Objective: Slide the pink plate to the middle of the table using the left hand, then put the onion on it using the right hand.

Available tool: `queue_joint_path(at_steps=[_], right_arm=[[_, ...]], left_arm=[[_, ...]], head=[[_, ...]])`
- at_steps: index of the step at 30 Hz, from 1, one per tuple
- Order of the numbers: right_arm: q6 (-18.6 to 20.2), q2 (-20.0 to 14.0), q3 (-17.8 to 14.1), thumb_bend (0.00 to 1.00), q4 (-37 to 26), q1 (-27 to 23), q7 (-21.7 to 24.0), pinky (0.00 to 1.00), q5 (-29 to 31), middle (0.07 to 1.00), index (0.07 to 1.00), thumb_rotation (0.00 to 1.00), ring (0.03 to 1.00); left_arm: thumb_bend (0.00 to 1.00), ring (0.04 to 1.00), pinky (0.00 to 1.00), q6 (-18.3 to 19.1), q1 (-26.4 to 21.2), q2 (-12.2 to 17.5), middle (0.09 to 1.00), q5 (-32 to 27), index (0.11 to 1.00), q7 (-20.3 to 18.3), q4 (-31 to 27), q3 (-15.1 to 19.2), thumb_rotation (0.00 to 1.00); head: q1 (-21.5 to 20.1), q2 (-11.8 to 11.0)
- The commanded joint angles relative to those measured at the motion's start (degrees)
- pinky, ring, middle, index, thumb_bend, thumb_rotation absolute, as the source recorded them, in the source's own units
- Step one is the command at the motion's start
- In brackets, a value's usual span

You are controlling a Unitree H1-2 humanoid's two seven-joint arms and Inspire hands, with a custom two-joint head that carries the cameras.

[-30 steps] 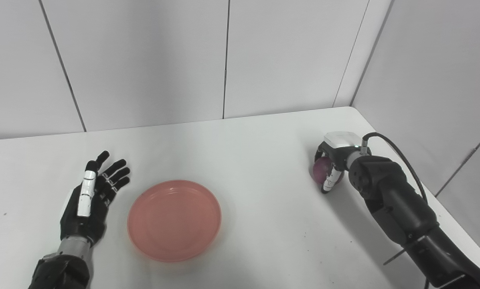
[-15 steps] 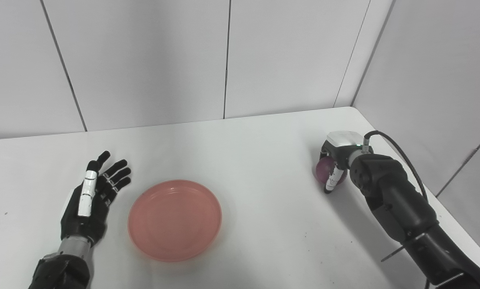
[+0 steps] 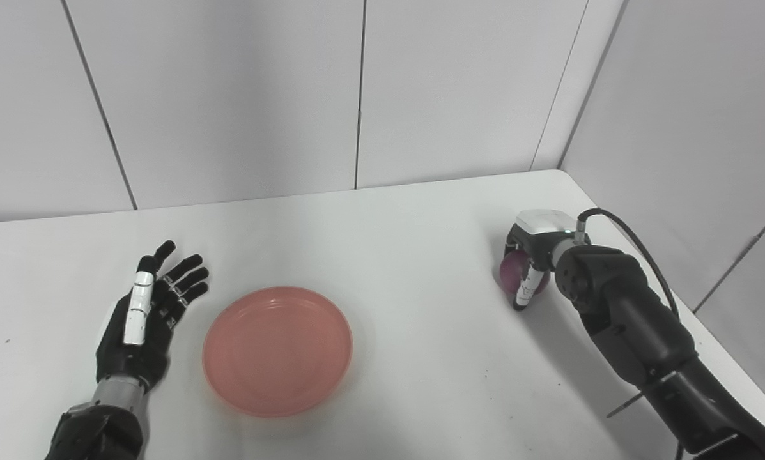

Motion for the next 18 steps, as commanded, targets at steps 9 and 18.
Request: queue_joint_path(at_steps=[9,18], right_arm=[[-1.18,-1.06,1.06,0.51,-7.36,-6.25,2.65,0.41,-1.01,0.544,0.451,0.0,0.466],[-1.36,1.2,3.93,0.52,-12.21,-10.2,7.25,0.39,-3.08,0.54,0.463,0.0,0.447]], left_arm=[[0.69,0.787,0.83,3.01,0.68,-0.34,0.789,0.24,0.904,1.12,0.97,-0.55,0.8],[0.7,0.787,0.81,2.29,0.66,-0.71,0.801,1.14,0.899,1.62,1.02,-1.16,0.81]], head=[[0.78,0.07],[2.89,0.35]])
